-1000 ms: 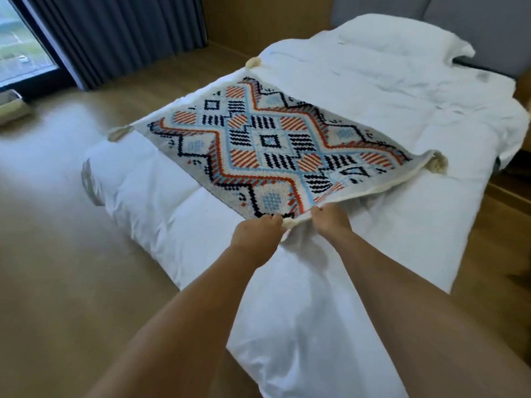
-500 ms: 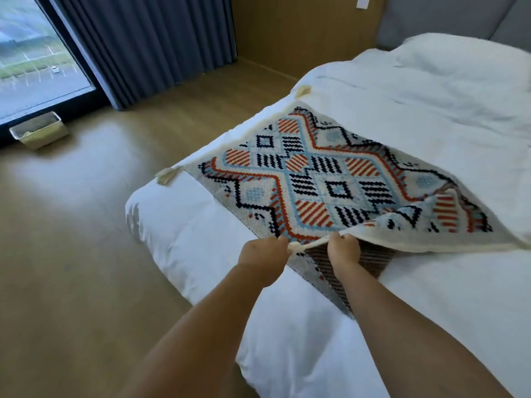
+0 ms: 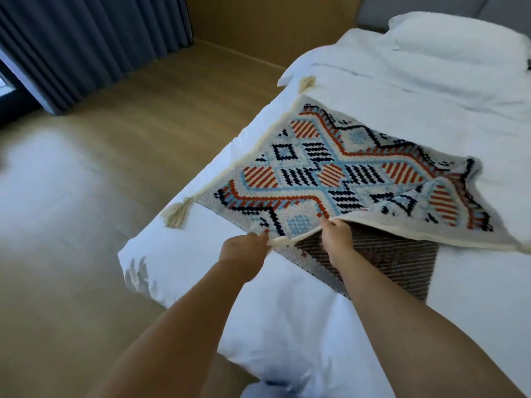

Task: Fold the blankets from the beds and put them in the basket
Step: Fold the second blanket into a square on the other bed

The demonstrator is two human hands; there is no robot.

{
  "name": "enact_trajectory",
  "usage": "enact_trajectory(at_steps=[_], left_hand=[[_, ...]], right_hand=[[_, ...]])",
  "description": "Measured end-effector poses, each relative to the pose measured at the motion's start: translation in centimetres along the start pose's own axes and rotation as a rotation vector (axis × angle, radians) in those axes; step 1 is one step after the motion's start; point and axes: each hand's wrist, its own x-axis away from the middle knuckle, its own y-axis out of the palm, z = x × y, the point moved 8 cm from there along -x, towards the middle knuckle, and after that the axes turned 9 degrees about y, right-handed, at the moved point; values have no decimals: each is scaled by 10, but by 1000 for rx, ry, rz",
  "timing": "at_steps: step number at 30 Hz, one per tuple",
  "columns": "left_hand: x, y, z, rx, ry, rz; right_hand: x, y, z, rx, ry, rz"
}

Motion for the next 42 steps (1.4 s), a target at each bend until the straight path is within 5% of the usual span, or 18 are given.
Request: enact_trajectory(at_steps=[17,27,32,36,42], left_hand=[[-79,44,-301,88,-92,-307],[-111,104,-403,-41,207,-511],[-94,134,-399,-37,530,-713],[-112,127,-399,-60,514,-698],[-170,76,-372,-240,722,-594]], right_hand=[[-67,283,-130,260,-53,-110],[-96,399,-142,430,79,7],[-97,425,-114,434,270,98],[-97,430,-103,323,328,49],[-86,414,-100,83,394,106]])
